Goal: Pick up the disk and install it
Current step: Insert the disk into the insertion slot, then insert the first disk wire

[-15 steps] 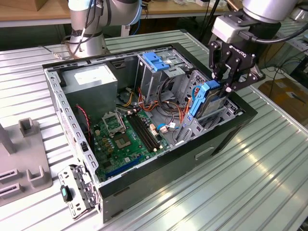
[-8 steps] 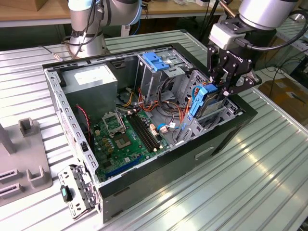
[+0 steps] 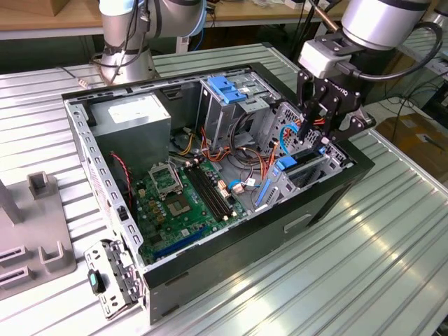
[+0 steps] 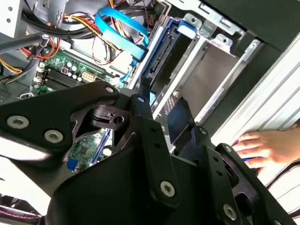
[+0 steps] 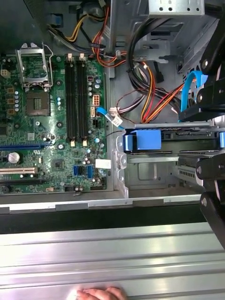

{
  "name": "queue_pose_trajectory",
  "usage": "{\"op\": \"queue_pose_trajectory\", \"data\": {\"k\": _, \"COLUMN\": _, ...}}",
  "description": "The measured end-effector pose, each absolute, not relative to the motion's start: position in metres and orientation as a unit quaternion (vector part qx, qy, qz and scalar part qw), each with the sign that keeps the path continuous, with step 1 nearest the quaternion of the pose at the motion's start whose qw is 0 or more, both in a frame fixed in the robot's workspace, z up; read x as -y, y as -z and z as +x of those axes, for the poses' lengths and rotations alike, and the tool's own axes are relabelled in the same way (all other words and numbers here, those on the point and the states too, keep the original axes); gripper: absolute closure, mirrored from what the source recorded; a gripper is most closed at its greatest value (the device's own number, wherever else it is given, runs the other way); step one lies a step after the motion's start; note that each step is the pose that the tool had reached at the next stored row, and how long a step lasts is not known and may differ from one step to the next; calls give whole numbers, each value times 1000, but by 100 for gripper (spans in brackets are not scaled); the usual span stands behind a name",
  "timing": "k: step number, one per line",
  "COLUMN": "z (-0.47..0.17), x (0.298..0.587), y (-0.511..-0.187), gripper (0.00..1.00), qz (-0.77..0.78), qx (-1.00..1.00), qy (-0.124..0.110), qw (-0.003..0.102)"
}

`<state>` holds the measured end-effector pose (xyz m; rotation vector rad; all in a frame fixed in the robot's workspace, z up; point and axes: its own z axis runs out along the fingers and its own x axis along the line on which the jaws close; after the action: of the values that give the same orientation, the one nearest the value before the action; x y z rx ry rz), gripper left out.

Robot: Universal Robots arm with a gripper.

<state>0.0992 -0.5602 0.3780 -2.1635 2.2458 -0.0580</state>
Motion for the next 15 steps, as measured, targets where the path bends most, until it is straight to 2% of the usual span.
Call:
{"op": "queue_pose_trajectory", "data": {"k": 5, "z": 97, "x": 560, "y": -367, "gripper": 57, "qz": -694, "qx": -720, "qy": 19, "qw": 11}}
{"op": "queue_pose_trajectory", "data": {"k": 15, "z": 97, "x": 560, "y": -370, "gripper": 57, "qz": -694, "qx": -720, "qy": 19, "qw": 11}}
